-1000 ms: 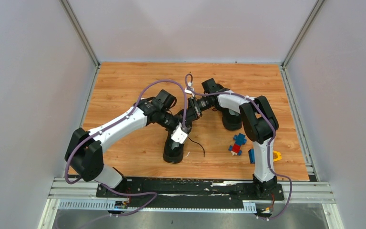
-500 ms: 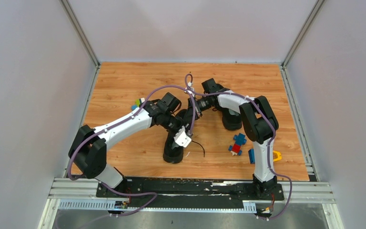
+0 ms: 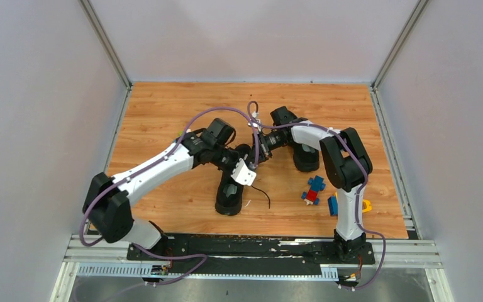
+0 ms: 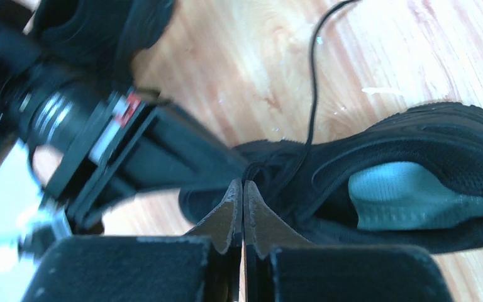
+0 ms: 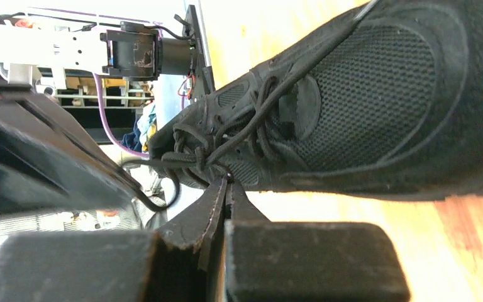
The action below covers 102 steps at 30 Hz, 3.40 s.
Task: Tie the shoes
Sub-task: Cross the shoelace with the shoelace, then adjust the shoe at the center of the board.
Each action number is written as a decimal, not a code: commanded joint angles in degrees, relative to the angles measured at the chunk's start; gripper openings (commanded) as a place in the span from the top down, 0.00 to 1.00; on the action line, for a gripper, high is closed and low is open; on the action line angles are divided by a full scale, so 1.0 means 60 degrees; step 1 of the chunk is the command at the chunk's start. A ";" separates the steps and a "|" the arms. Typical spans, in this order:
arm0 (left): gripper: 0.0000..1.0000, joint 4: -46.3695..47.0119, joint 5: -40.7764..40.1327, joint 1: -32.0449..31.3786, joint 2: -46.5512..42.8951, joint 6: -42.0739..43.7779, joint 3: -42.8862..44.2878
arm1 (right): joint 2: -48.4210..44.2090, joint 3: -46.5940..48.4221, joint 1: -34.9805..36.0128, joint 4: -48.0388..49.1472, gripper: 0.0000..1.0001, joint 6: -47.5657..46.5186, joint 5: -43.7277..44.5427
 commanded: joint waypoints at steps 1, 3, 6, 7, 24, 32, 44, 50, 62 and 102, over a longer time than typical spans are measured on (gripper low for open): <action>1.00 0.1046 -0.0420 0.0455 -0.1471 -0.2252 -0.0604 | -0.0778 -0.0128 -0.0287 -0.0859 1.00 -0.0998 0.0207; 1.00 0.1241 -0.0693 0.0704 -0.1714 -0.2913 -0.0929 | -0.0846 -0.0196 -0.0341 -0.1096 1.00 -0.1241 0.0216; 1.00 0.1646 -0.1089 0.0961 -0.1936 -0.3844 -0.1388 | -0.0961 -0.0314 -0.0376 -0.1288 1.00 -0.1458 0.0285; 1.00 0.1877 -0.1254 0.1119 -0.2068 -0.4233 -0.1599 | -0.0985 -0.0344 -0.0380 -0.1329 1.00 -0.1503 0.0290; 1.00 0.2378 -0.2635 0.2635 -0.2675 -0.4739 -0.3011 | -0.1504 -0.0490 -0.0267 -0.2275 1.00 -0.2158 0.0943; 1.00 0.2167 -0.2831 0.3065 -0.2921 -0.4488 -0.3285 | -0.1531 -0.0643 -0.0301 -0.3231 1.00 -0.3285 0.1817; 0.99 0.1271 0.0369 0.3080 -0.3100 -0.4438 -0.3125 | -0.1466 0.0199 -0.0278 -0.2615 0.95 -0.2763 0.1625; 0.80 0.4134 0.1195 0.3081 -0.3691 -0.6868 -0.3085 | -0.1087 0.0912 -0.0243 -0.2442 0.91 -0.2449 0.1503; 0.38 0.3579 0.0184 0.3847 -0.2600 -1.1426 -0.1145 | -0.0945 0.1403 0.0337 -0.1818 0.54 -0.2038 0.1704; 0.46 0.4895 0.1932 0.3329 0.0440 -1.5556 -0.2842 | 0.0851 0.3441 0.0067 -0.3289 0.54 -0.1834 0.5330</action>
